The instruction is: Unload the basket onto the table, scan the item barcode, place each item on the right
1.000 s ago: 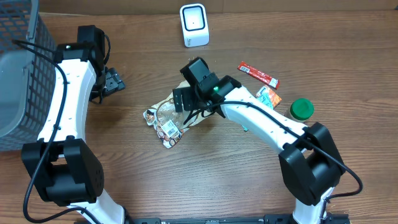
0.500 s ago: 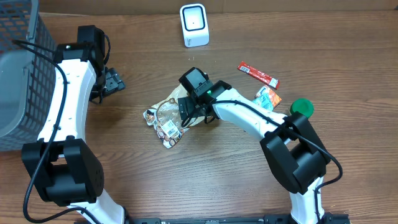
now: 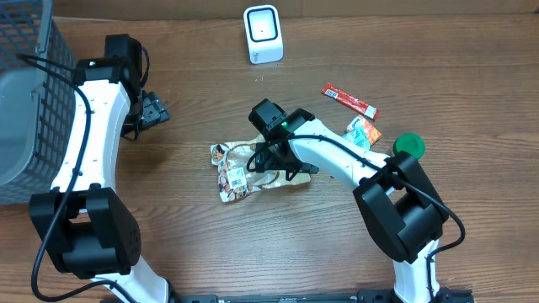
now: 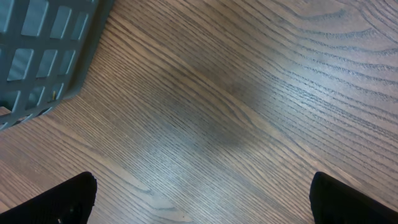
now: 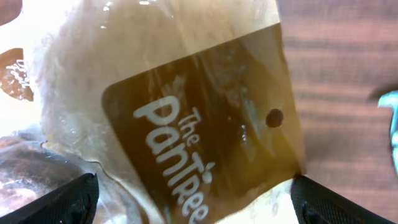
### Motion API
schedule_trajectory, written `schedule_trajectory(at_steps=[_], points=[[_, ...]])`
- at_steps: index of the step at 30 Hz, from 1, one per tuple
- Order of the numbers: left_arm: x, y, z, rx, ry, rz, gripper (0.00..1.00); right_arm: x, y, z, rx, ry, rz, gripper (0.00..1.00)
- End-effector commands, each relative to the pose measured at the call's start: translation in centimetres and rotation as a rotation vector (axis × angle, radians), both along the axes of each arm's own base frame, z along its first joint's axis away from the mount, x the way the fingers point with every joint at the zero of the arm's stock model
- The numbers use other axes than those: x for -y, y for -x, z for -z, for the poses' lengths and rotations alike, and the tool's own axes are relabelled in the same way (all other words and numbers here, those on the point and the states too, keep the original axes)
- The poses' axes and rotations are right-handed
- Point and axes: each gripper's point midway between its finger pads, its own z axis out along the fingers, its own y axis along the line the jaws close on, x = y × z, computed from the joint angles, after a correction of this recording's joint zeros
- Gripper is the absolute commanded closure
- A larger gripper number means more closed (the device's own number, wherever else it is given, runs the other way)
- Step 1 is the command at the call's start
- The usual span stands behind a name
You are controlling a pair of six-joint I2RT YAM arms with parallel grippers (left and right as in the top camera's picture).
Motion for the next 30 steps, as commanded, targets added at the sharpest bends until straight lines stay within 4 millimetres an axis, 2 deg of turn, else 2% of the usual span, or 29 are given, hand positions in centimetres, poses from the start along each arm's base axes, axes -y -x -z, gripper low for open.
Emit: schedule_trajectory(at_steps=[1, 5, 8, 15, 22, 26, 29, 30], points=[[0.1, -0.4, -0.8, 0.024, -0.012, 0.006, 0.00, -0.9, 0.5, -2.4, 0.000, -0.079, -0.012, 0.00], [0.1, -0.4, -0.8, 0.024, -0.012, 0.006, 0.00, -0.7, -1.0, -4.6, 0.082, -0.095, -0.056, 0.00], [0.1, -0.4, -0.8, 0.024, -0.012, 0.006, 0.00, -0.1, -1.7, -4.9, 0.107, -0.085, -0.061, 0.00], [0.1, -0.4, -0.8, 0.024, -0.012, 0.006, 0.00, 0.6, -0.3, -3.4, 0.058, -0.059, -0.065, 0.00], [0.1, -0.4, -0.8, 0.024, -0.012, 0.006, 0.00, 0.9, 0.9, -0.4, 0.041, -0.073, -0.068, 0.02], [0.1, -0.4, -0.8, 0.024, -0.012, 0.006, 0.00, 0.0, 1.5, 0.7, 0.028, -0.137, -0.076, 0.13], [0.1, -0.4, -0.8, 0.024, -0.012, 0.006, 0.00, 0.3, 1.7, 1.3, 0.026, -0.133, -0.076, 0.18], [0.1, -0.4, -0.8, 0.024, -0.012, 0.006, 0.00, 0.4, 1.8, 1.4, 0.023, -0.130, -0.076, 0.24]])
